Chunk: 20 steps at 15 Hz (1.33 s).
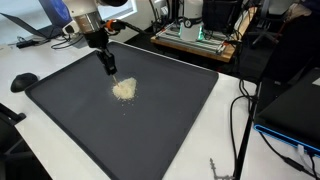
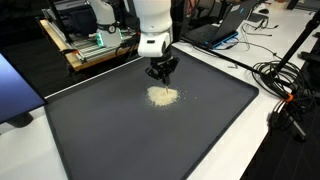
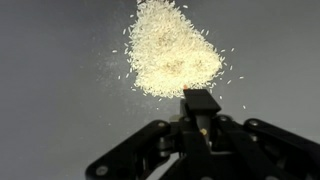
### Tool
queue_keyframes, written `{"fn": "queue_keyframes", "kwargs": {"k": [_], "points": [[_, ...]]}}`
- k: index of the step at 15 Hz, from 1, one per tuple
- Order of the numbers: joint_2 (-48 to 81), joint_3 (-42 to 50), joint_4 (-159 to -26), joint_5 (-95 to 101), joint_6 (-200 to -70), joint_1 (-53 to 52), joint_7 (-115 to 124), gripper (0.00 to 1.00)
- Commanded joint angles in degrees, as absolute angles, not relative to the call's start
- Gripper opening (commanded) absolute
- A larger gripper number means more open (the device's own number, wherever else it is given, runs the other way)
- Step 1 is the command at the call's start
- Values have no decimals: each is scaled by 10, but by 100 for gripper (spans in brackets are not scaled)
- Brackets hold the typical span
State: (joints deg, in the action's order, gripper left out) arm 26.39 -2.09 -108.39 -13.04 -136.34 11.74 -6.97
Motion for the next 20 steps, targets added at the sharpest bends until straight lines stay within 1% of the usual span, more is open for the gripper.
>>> {"fn": "queue_keyframes", "kwargs": {"k": [1, 5, 6, 9, 12, 13, 20], "points": [[192, -26, -1194, -227, -1436, 138, -79, 3], [156, -28, -1263, -340, -1477, 155, -85, 3], [194, -13, -1211, -293, -1451, 135, -75, 12], [176, -11, -1243, -321, -1465, 138, -76, 12], [173, -11, -1245, -324, -1465, 138, -76, 12], [173, -11, -1245, -324, -1465, 138, -76, 3], [199, -14, -1234, -451, -1463, 163, -126, 3]]}}
